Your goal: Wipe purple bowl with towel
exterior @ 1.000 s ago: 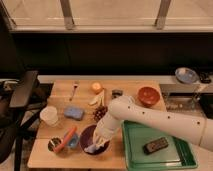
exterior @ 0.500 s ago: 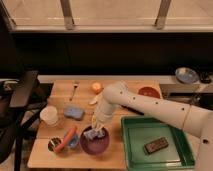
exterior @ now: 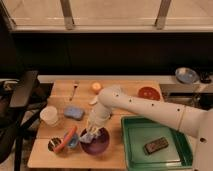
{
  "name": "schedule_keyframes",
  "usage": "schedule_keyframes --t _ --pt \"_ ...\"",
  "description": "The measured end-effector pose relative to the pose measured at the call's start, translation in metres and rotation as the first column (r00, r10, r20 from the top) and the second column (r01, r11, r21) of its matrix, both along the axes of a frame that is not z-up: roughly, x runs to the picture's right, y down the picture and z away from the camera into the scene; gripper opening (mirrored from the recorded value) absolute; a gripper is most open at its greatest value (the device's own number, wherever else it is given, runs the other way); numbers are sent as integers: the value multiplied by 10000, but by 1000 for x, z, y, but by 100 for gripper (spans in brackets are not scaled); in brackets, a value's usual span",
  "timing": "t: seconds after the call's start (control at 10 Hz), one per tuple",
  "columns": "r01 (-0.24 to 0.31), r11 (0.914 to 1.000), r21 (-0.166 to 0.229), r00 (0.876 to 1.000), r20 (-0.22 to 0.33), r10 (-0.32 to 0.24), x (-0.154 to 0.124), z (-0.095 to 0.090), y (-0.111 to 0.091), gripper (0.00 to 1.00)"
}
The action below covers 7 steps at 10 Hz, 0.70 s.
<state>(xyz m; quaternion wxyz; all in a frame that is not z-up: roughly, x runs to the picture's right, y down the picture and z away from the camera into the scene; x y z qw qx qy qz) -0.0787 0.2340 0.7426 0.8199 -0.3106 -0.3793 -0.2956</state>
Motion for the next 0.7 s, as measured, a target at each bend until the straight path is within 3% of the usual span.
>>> schedule_keyframes --t 0.2,0.4,0.7 --pt "143 9998 -168 9999 -66 -144 3 -16 27 0" --pt "181 9994 -290 9991 -384 -192 19 -25 40 0" --pt "-38 9994 -340 9935 -1136 -1 56 -16 30 0"
